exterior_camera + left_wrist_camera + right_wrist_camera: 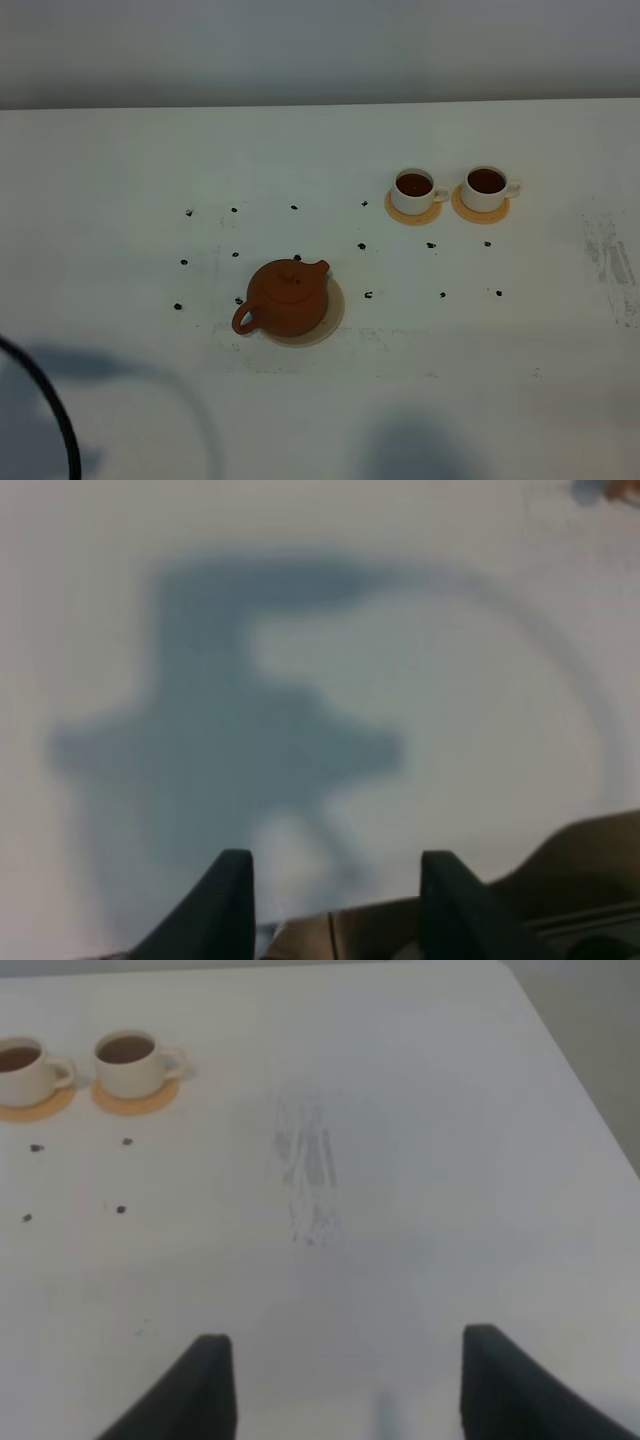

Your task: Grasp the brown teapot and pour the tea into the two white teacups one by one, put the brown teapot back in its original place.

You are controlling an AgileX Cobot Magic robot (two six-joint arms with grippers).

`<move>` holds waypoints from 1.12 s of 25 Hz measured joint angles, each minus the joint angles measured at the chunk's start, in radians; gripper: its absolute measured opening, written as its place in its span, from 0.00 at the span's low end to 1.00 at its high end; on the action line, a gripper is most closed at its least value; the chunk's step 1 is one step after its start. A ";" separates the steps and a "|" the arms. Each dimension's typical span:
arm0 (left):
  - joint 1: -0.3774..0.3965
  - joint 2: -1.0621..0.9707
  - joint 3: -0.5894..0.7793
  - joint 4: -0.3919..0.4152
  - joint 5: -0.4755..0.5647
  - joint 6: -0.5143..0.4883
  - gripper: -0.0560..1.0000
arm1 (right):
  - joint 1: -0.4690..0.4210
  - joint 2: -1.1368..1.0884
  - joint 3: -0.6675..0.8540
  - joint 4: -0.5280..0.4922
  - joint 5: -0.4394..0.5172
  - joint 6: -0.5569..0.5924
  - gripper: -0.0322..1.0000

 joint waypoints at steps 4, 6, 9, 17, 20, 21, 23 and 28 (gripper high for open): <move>0.004 -0.139 0.076 -0.012 -0.030 0.000 0.40 | 0.000 0.000 0.000 0.000 0.000 0.000 0.53; 0.006 -0.189 0.101 -0.034 -0.042 0.000 0.40 | 0.000 0.000 0.000 0.000 0.000 0.000 0.53; 0.007 -0.257 0.128 -0.062 -0.044 0.000 0.40 | 0.000 0.000 0.000 0.000 0.000 0.000 0.53; 0.000 -0.403 0.153 -0.064 -0.044 0.000 0.40 | 0.000 0.000 0.000 0.000 0.000 0.000 0.53; -0.014 -0.476 0.154 -0.064 -0.044 0.000 0.40 | 0.000 0.000 0.000 0.000 0.000 0.000 0.53; -0.016 -0.495 0.154 -0.064 -0.043 0.000 0.40 | 0.000 0.000 0.000 0.000 0.000 0.000 0.53; -0.016 -0.534 0.154 -0.064 -0.043 0.000 0.40 | 0.000 0.000 0.000 0.000 0.000 0.000 0.53; -0.032 -0.592 0.155 -0.062 -0.042 0.000 0.40 | 0.000 0.000 0.000 0.000 0.000 0.000 0.53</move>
